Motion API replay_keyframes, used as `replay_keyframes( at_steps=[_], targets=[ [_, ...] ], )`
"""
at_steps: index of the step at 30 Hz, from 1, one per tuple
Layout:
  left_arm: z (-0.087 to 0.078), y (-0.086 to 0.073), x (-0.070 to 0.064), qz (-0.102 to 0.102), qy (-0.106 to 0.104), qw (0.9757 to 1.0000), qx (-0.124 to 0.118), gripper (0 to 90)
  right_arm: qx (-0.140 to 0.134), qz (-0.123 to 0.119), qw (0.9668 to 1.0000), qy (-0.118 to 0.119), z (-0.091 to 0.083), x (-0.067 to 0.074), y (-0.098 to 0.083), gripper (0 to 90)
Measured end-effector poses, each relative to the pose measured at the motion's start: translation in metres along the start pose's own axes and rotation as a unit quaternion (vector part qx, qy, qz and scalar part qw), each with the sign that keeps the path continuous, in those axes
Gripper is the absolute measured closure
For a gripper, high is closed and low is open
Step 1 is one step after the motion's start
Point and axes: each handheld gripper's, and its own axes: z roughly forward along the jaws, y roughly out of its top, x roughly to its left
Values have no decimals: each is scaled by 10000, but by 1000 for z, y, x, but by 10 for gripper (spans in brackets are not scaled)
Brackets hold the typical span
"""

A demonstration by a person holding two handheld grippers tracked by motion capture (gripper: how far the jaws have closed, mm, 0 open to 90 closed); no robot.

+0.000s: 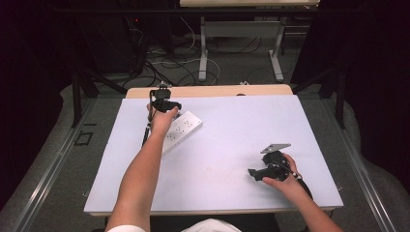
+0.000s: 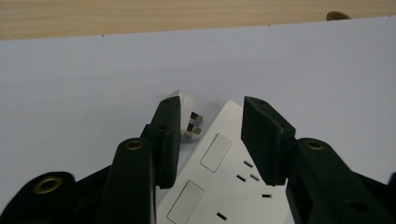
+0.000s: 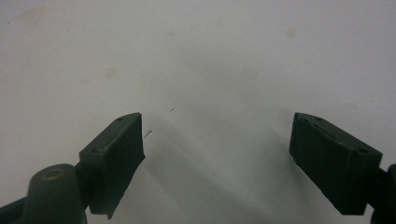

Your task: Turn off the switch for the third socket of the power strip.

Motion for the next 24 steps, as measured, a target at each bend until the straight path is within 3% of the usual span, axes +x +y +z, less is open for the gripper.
replay_keyframes(
  at_steps=[6,13,24],
  targets=[
    [10,-3,1,-31,-37,9998,217,631,1,28,10000,37,0,-1,0,170],
    [20,-5,-3,46,-111,9995,302,685,21,90,9999,55,2,-1,1,170],
    [30,-7,-7,160,6,9988,454,764,30,29,9999,167,7,0,5,170]
  ],
)
